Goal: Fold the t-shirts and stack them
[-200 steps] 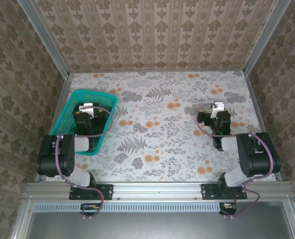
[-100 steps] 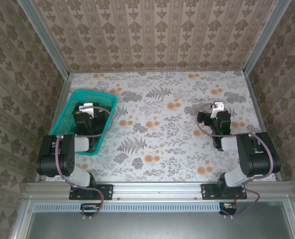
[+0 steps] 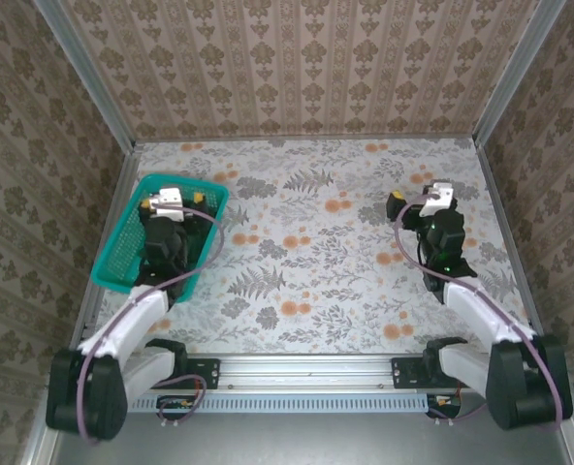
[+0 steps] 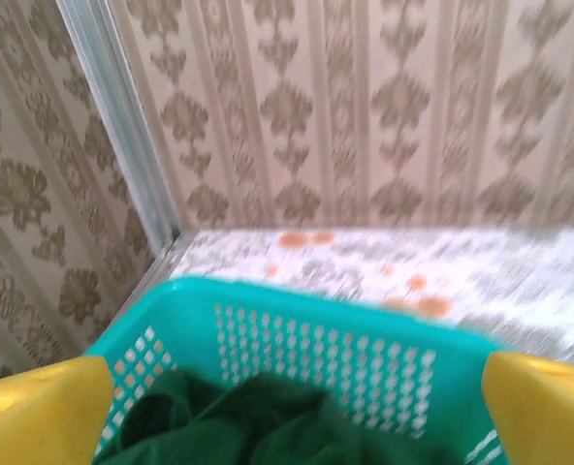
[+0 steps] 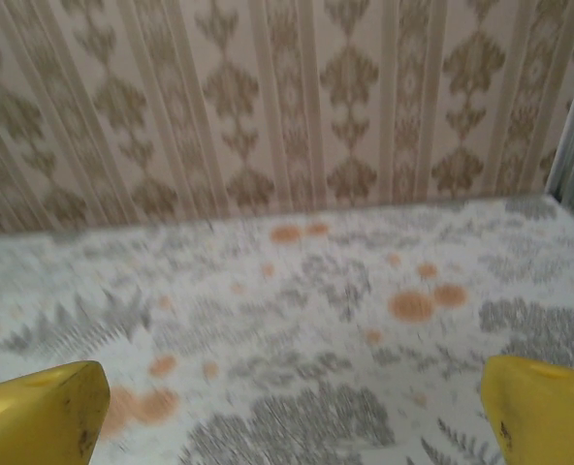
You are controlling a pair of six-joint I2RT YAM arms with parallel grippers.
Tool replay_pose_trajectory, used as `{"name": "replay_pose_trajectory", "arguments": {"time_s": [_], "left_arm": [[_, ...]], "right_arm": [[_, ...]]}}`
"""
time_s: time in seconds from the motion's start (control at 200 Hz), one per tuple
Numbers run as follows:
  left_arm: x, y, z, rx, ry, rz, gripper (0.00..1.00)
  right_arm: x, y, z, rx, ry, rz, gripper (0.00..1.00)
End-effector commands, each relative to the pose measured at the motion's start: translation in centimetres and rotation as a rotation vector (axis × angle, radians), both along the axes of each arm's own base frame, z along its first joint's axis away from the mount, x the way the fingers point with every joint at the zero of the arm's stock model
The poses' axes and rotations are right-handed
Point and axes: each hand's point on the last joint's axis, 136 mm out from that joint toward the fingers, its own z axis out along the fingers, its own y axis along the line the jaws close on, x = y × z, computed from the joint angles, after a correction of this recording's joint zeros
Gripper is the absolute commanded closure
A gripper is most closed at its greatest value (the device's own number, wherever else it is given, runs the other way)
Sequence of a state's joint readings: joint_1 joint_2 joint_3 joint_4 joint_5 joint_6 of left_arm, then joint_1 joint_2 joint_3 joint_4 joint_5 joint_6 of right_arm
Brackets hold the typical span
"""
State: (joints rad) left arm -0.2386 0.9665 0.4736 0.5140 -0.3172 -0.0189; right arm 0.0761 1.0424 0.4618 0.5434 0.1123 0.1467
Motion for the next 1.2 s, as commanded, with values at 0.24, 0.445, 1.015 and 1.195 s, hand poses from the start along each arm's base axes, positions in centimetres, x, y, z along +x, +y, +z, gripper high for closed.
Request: {"name": "replay_pose_trajectory", "arguments": {"time_s": [0.24,0.445,1.015,1.195], "left_arm": [[-3.5,5.4,3.1,-0.679,0.017,0.169,0.00],[-2.3,5.3,1.3,-0.625,0.353,0.245,0.00],[3.2,4.5,-13.3,-0.678,0.945,0.338,0.07],[4.6,3.7,-14.9,-0.723,0.985,0.282,0.30]], "right_arm": [[-3.0,1.1,2.6,0.486,-0.003,0.045,0.01],[-2.2,8.3,2.0,0.534,0.172,0.298,0.04],[-5.4,21.5,-10.4,0.056,0.555,0.480,0.12],[-5.3,20.8,-10.6,0.054,0.550,0.445,0.12]]}}
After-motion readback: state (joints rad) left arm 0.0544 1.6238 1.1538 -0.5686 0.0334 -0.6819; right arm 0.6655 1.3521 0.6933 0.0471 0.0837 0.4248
